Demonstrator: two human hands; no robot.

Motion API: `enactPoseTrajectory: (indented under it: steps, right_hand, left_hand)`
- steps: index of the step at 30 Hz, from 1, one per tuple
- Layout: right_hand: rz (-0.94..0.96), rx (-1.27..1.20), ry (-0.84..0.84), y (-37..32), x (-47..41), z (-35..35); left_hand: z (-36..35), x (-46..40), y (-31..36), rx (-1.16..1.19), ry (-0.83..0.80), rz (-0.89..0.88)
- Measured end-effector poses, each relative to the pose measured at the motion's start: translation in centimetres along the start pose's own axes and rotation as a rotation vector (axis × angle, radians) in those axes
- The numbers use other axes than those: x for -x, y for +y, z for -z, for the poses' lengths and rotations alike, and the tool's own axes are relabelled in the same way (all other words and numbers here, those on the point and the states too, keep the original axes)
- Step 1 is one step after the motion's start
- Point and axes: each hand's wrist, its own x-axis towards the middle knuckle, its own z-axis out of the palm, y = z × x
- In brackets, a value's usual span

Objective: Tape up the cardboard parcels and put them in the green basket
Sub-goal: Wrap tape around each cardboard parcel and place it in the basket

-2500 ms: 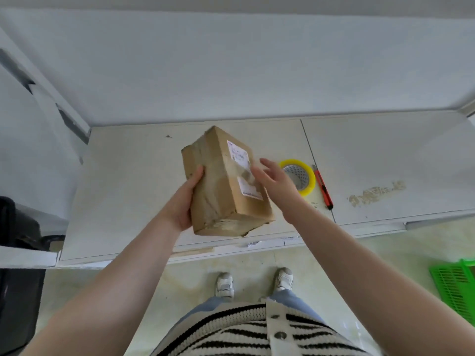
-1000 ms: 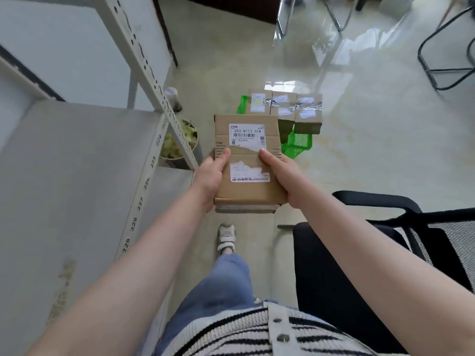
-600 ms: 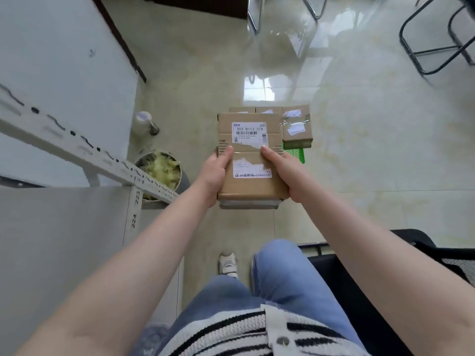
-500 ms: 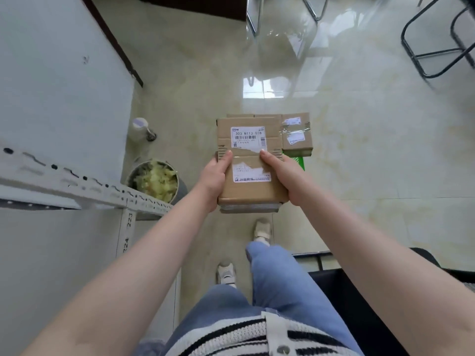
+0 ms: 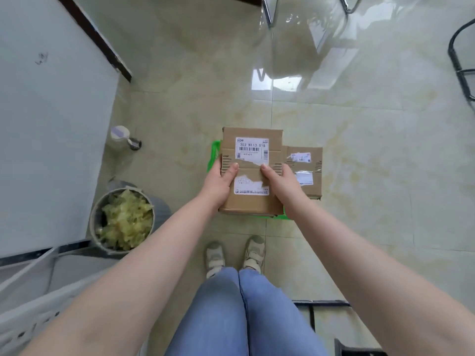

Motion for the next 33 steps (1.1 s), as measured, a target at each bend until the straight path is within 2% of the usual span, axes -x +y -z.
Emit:
enactPoseTrajectory:
  steps: [7, 9, 14, 33]
  right_hand:
    - [0.007, 0.048, 0.058, 4.3, -12.2, -1.1]
    - [0.038, 0.057, 0.065, 5.4, -14.8, -1.6]
    - [-0.023, 0.019, 0.069, 8.2, -19.3, -2.8]
    - [0.012, -0.002, 0.070, 10.2, -21.4, -3.2]
  left_hand:
    - [-2.5, -11.6, -5.2, -0.015, 0.002, 0.068]
    - [-3.1, -14.3, -6.9, -0.027, 0.011, 0.080]
    - [-3.8, -19.0, -10.0, -0.110, 0.020, 0.084]
    - [-4.3, -21.8, -12.6, -0.183, 0.019, 0.093]
